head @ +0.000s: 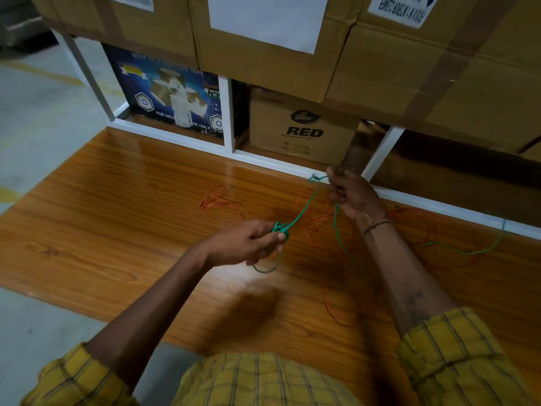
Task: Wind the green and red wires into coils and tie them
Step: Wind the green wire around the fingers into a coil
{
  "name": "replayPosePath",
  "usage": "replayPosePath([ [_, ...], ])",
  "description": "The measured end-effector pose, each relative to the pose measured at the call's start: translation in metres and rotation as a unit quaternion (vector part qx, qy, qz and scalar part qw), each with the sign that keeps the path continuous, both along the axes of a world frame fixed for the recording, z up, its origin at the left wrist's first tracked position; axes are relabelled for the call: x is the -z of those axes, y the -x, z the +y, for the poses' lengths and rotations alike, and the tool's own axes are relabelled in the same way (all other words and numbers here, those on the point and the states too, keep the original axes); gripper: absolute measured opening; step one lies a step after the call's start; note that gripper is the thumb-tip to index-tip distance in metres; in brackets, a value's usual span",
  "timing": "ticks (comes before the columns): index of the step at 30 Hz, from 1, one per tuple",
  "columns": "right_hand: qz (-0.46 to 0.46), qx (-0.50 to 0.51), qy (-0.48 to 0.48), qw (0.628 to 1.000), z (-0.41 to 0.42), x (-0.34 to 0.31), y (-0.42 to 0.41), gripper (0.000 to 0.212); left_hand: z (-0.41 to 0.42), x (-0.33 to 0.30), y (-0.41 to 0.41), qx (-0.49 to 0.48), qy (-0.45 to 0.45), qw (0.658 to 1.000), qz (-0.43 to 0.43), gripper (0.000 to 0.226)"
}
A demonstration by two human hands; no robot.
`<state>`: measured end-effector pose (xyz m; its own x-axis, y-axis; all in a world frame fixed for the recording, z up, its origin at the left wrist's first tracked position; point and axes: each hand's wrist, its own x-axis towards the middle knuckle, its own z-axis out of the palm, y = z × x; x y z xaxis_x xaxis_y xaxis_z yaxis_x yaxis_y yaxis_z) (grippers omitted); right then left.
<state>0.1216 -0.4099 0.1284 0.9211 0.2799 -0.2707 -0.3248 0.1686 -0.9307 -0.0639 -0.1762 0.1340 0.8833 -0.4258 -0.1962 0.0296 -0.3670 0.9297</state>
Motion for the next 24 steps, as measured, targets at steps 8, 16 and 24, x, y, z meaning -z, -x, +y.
replayPosePath([
  [8, -0.237, 0.083, 0.307, 0.918, 0.009, 0.044, -0.003, 0.01, -0.004, -0.04, 0.023, 0.052, 0.259, 0.963, 0.061, 0.025],
  [16, -0.275, 0.112, 0.384, 0.874, 0.018, 0.053, 0.004, 0.017, -0.002, -0.057, 0.028, 0.001, 0.343, 0.938, 0.051, 0.027],
  [24, -0.411, 0.009, 0.487, 0.771, 0.026, 0.064, 0.053, 0.011, -0.004, -0.072, 0.006, -0.159, 0.508, 0.846, -0.003, 0.033],
])
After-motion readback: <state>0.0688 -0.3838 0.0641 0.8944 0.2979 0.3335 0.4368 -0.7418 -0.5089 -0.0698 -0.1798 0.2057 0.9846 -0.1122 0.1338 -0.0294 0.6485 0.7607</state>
